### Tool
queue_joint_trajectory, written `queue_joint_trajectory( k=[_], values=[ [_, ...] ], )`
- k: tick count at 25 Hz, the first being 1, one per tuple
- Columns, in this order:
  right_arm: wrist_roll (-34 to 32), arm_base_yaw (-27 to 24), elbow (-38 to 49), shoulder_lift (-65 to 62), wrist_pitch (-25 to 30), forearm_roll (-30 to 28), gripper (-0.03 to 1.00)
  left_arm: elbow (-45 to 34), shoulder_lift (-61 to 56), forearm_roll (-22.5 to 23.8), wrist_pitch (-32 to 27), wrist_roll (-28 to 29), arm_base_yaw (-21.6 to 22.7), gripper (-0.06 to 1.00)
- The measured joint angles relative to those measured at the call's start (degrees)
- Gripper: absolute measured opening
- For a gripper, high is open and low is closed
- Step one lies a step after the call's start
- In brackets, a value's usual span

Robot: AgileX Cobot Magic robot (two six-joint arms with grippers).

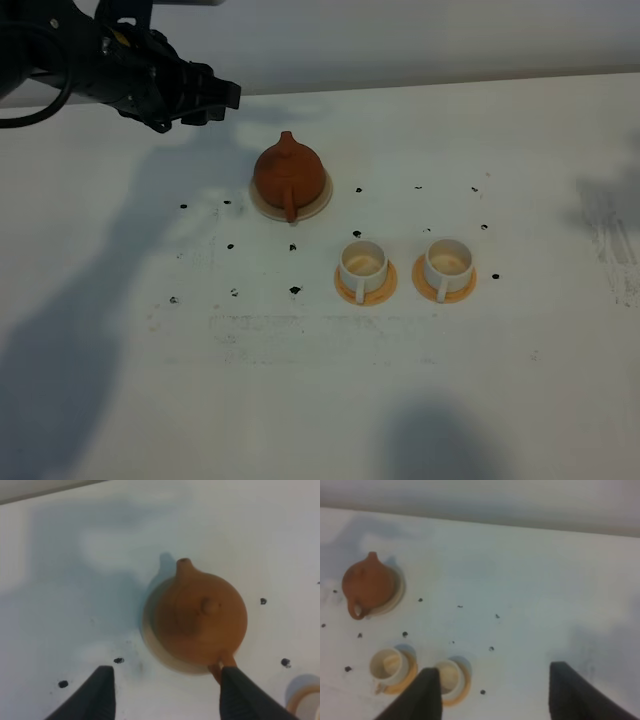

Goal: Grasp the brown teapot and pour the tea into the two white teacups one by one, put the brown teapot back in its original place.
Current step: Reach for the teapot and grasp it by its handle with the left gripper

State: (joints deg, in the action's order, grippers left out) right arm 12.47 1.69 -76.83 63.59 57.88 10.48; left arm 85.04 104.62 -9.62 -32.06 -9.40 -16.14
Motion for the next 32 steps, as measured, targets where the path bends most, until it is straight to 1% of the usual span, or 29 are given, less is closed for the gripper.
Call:
queue_joint_trajectory(
  k=[7,9,14,17,21,26,32],
  values=[
    [-1.5,0.0,3.9,-10.7,2.2,-1.6,0.48,0.0,0.0,7.7,-0.2,7.5,-2.0,0.45],
    [-1.7,0.0,5.0,-13.9,3.1,-1.7,0.48,0.0,0.0,9.2,-0.5,8.8,-2.3,0.45],
    [-2.1,0.0,6.5,-20.4,6.8,-2.3,0.48,0.0,0.0,10.5,-1.7,10.8,-3.3,0.45],
    [-2.3,0.0,7.2,-24.0,8.2,-2.7,0.48,0.0,0.0,12.6,-1.9,12.9,-4.5,0.45],
    [-2.4,0.0,8.9,-28.9,8.9,-2.8,0.48,0.0,0.0,15.7,-2.1,15.7,-6.6,0.45],
    [-3.0,0.0,13.2,-34.1,9.6,-2.9,0.48,0.0,0.0,20.0,-3.1,19.6,-8.8,0.45],
    [-3.3,0.0,19.8,-39.3,10.5,-2.9,0.48,0.0,0.0,24.6,-6.4,23.6,-9.0,0.45]
  ],
)
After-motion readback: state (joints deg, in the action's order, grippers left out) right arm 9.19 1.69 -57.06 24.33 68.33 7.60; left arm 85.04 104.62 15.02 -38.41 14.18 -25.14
